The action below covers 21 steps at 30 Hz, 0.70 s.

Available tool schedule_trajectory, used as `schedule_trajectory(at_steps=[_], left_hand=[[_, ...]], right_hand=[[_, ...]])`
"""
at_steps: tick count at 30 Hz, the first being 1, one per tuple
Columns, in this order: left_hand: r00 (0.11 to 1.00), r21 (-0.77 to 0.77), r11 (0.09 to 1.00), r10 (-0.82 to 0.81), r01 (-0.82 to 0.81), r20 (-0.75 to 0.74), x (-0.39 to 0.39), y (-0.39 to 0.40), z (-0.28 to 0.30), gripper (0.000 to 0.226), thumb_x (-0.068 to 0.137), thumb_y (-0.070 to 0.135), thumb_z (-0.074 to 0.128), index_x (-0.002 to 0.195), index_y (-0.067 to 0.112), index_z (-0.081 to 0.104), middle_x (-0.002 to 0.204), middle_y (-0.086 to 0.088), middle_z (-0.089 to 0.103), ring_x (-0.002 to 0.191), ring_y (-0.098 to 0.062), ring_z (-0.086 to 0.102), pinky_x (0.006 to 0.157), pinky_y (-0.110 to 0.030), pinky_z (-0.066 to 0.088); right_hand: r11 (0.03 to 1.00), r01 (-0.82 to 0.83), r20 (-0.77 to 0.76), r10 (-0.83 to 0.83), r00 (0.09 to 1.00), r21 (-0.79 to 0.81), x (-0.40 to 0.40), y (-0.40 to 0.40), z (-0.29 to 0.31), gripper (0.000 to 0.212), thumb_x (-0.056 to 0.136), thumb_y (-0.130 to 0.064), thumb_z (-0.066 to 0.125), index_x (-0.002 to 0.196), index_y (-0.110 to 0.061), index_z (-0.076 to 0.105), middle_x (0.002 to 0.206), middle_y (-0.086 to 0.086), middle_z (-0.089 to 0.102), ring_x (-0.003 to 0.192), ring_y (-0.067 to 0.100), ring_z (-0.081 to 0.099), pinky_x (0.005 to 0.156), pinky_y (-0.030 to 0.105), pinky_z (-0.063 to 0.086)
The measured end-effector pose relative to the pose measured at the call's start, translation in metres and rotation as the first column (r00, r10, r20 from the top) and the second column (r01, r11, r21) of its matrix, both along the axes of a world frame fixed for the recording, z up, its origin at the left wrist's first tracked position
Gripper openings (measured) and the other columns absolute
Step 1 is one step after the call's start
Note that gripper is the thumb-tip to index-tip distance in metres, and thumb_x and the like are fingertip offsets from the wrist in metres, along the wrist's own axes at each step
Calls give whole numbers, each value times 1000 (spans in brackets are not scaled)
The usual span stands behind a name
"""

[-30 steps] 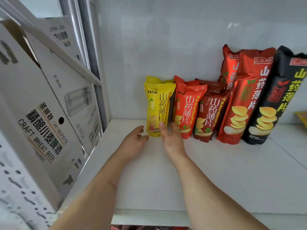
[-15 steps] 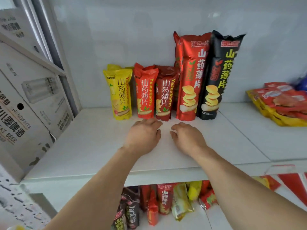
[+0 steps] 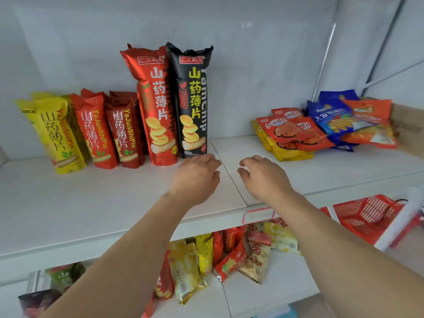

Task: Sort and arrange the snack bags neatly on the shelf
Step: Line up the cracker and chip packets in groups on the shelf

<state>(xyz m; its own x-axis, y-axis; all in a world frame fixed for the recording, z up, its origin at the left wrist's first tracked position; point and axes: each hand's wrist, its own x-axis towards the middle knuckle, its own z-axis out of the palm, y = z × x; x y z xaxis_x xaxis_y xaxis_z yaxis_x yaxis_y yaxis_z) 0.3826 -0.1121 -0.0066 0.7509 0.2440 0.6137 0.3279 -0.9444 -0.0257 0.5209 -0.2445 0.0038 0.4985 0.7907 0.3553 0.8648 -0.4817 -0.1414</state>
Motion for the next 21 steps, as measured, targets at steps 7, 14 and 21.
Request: schedule_trajectory(at_steps=[7, 14, 21], left_hand=[[999, -77, 996, -47, 47, 4, 89, -4, 0, 30, 93, 23, 61, 119, 14, 71, 122, -4, 68, 106, -31, 66, 89, -41, 51], [997, -348, 937, -54, 33, -49, 193, 6, 11, 43, 102, 35, 47, 143, 25, 50, 148, 6, 47, 132, -19, 47, 106, -35, 39], [992, -809, 583, 39, 74, 118, 277, 7, 16, 51, 100, 41, 53, 145, 20, 45, 145, -5, 50, 133, -25, 47, 104, -33, 39]], right_hand=[[992, 84, -67, -77, 995, 96, 82, -16, 7, 37, 101, -37, 47, 132, -19, 59, 130, 4, 61, 117, 26, 57, 85, 37, 48], [966, 218, -133, -200, 971, 136, 169, -13, 13, 35, 99, -40, 50, 125, -20, 63, 121, 5, 63, 111, 26, 59, 85, 38, 51], [910, 370, -304, -305, 903, 185, 254, -13, 16, 47, 96, -53, 48, 131, -21, 55, 129, 4, 59, 116, 25, 57, 90, 41, 51]])
